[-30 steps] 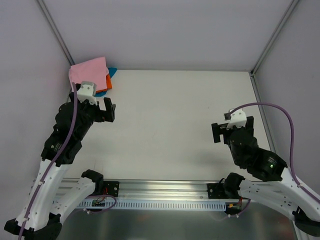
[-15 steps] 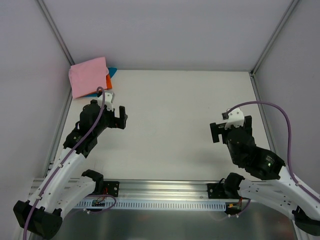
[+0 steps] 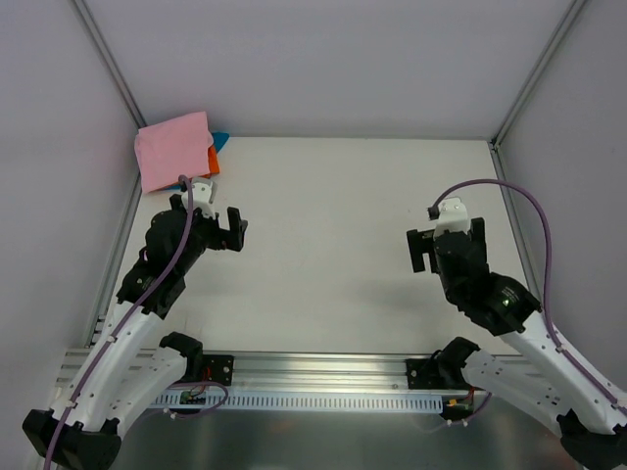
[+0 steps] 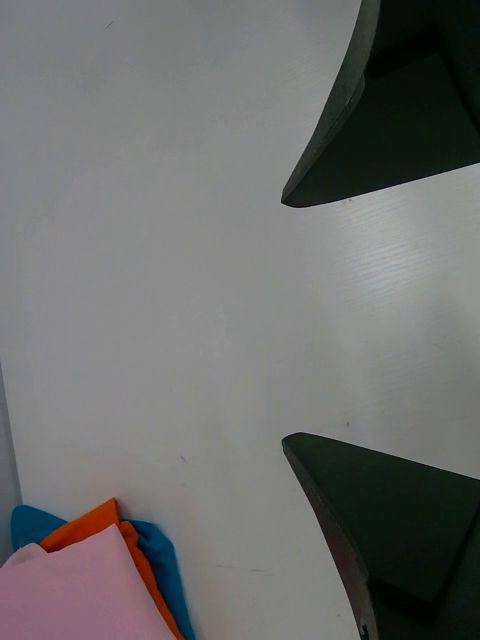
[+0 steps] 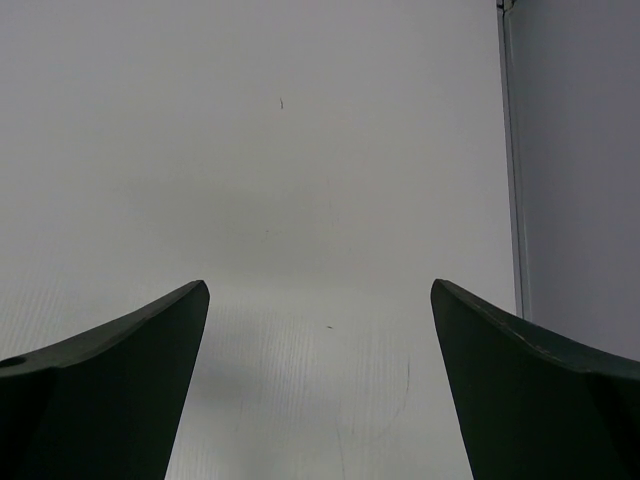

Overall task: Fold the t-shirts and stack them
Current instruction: Put the neatly folded tshirt into the corner of the board with the left arm

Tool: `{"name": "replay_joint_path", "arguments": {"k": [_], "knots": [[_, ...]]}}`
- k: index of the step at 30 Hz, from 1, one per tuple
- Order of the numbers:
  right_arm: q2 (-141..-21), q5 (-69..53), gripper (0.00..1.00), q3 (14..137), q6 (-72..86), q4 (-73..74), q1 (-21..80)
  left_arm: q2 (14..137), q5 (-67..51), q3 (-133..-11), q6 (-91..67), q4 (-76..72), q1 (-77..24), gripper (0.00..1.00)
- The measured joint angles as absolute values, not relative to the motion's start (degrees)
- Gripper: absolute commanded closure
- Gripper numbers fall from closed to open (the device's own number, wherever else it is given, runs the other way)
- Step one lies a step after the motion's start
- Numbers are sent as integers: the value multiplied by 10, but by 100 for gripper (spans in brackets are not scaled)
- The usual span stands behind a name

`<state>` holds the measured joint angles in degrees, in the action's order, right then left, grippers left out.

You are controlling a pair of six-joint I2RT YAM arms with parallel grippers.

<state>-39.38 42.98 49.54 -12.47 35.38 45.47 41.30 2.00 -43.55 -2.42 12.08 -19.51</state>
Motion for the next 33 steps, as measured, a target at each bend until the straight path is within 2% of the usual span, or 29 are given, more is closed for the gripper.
{"name": "replay_joint_path", "arguments": {"k": [7,13,20,33], "knots": [[-463,302,1,558,-94,368,321,411,21,-432,-25,117,-195,1],[-528,218,0,592,-77,363,283,411,22,-432,-26,116,-195,1],[-509,144,1,587,-59,356,231,412,22,-432,-26,116,-195,1],[-498,111,1,577,-45,348,209,420,22,-432,-26,114,-195,1]]}}
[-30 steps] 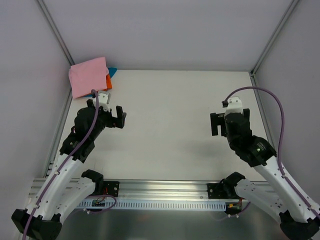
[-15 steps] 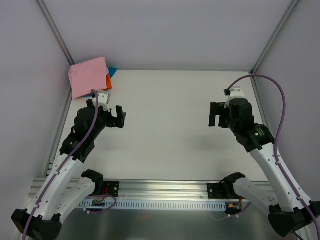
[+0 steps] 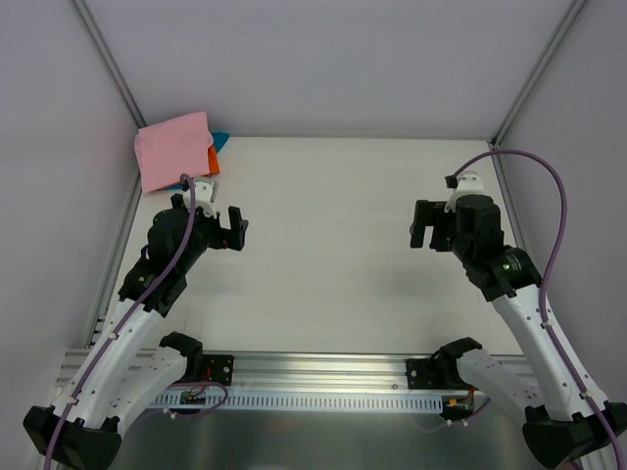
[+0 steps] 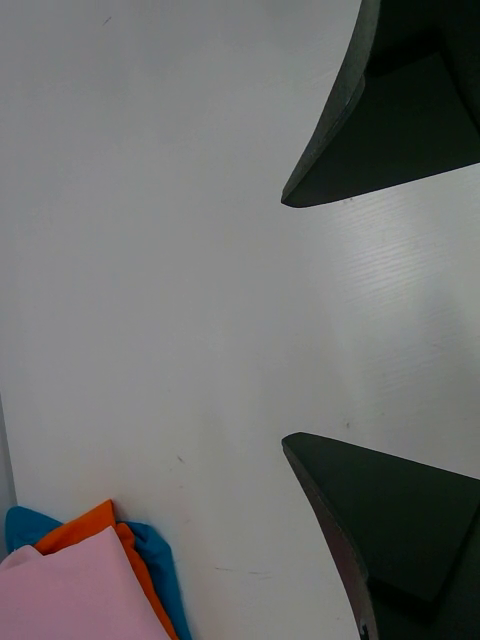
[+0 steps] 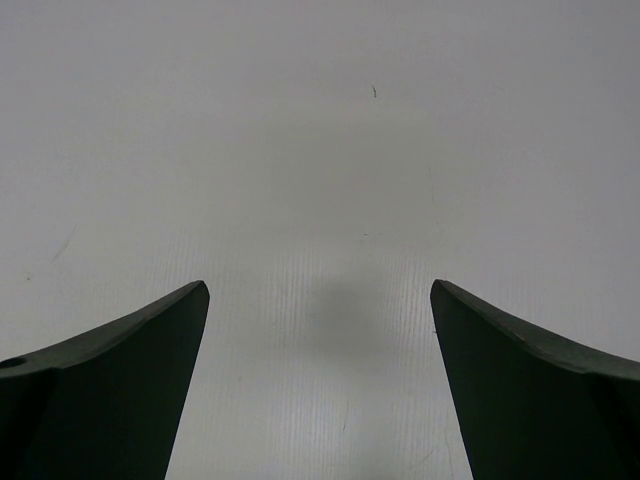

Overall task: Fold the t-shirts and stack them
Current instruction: Put the neatly folded tshirt into the corner of the board with the left arm

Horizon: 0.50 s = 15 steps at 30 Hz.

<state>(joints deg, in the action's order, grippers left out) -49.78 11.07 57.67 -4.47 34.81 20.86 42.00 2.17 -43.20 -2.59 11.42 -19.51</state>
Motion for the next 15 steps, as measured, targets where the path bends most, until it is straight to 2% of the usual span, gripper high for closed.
{"name": "replay_joint_path", "arguments": {"k": [15], "knots": [[-498,112,0,576,-44,345,205,420,22,-432,-26,114,-195,1]]}}
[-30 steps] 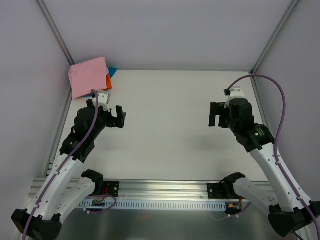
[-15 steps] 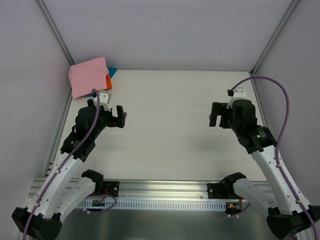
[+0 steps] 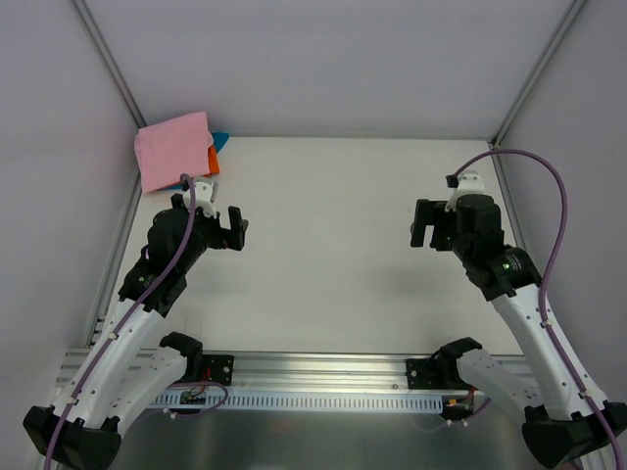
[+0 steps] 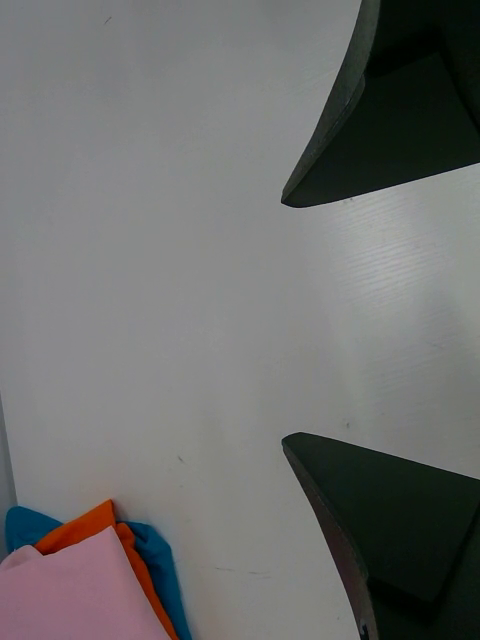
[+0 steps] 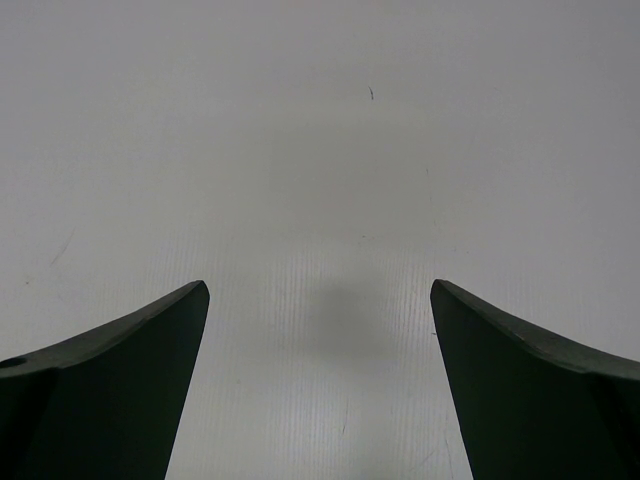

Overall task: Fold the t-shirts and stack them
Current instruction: Put the neatly folded tshirt into the corner of the board with the left arm

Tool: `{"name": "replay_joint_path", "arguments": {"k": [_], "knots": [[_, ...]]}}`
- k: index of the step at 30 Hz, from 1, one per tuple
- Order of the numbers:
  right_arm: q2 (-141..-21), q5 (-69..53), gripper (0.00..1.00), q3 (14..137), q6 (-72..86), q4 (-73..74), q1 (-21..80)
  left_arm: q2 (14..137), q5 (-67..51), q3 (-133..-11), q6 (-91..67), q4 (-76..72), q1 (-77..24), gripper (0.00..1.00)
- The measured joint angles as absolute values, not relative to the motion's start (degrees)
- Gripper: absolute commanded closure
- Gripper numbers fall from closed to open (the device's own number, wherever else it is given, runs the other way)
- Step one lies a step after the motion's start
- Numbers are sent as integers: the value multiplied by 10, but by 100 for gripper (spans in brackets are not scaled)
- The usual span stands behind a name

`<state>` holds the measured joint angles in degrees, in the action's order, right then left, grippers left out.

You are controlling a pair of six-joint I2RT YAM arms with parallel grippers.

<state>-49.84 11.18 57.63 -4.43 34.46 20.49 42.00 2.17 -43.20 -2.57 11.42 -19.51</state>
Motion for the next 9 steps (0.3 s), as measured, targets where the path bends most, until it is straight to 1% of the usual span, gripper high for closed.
{"name": "replay_joint_path", "arguments": {"k": [9], "knots": [[-503,112,1,576,-44,345,204,420,22,-432,-26,114,-195,1]]}}
